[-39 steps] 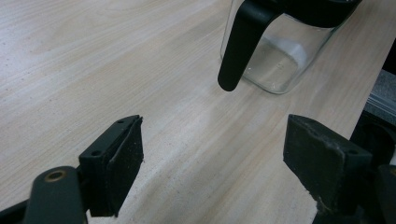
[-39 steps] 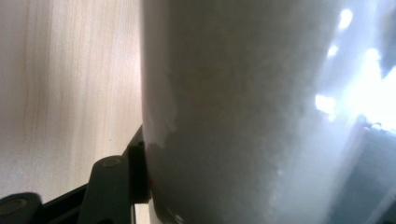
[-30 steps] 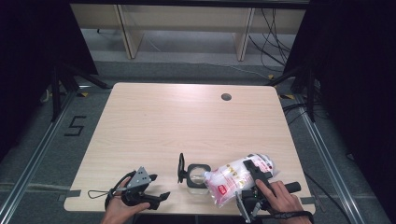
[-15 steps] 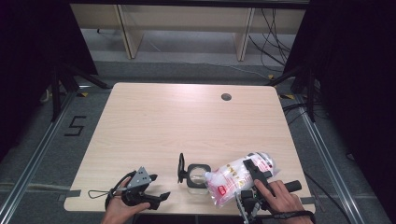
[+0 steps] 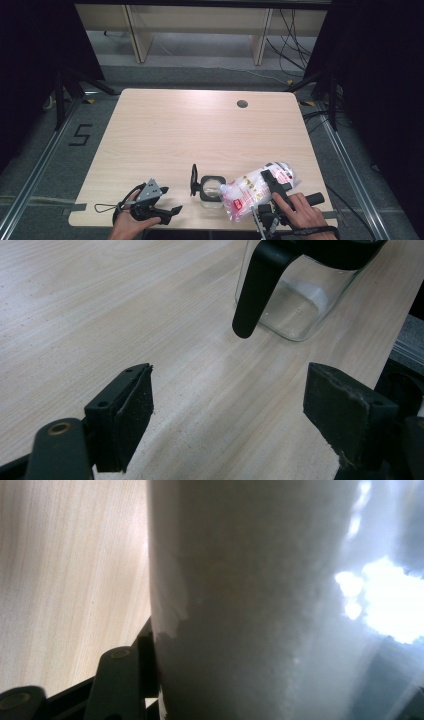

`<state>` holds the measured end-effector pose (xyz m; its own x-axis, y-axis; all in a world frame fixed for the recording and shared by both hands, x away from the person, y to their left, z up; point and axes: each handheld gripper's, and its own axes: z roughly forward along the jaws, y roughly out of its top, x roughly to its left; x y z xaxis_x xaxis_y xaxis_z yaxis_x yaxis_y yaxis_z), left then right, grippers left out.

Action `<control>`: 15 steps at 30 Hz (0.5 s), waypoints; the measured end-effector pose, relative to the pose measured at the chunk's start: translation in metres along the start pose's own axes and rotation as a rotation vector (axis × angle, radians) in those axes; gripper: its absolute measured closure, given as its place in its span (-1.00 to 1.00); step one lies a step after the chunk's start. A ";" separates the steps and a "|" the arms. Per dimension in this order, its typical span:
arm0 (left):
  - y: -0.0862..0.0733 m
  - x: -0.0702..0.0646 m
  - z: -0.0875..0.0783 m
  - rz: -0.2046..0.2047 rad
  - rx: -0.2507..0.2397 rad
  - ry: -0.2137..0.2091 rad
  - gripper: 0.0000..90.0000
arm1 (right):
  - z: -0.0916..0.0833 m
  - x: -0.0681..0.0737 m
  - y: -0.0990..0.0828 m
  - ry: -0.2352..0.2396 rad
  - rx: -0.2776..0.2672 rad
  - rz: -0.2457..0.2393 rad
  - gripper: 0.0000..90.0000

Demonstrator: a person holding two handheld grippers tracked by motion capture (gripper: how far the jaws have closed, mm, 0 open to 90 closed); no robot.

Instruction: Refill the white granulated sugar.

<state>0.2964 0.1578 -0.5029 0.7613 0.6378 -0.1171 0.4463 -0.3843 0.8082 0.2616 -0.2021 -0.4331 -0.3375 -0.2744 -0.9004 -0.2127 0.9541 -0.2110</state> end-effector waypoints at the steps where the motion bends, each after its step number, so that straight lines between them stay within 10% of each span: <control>1: 0.000 0.001 0.001 0.004 -0.008 -0.004 -0.57 | 0.000 0.001 0.000 -0.010 -0.008 0.002 -0.04; 13: 0.000 0.000 0.000 -0.002 -0.008 0.000 -0.57 | -0.002 0.001 0.000 0.018 0.020 0.025 -0.04; 15: 0.000 0.001 0.000 0.007 0.000 -0.001 -0.57 | -0.001 -0.002 0.000 0.004 0.000 -0.038 -0.04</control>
<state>0.2968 0.1583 -0.5026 0.7648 0.6345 -0.1118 0.4407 -0.3886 0.8092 0.2610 -0.2013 -0.4312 -0.3328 -0.3110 -0.8902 -0.2259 0.9429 -0.2449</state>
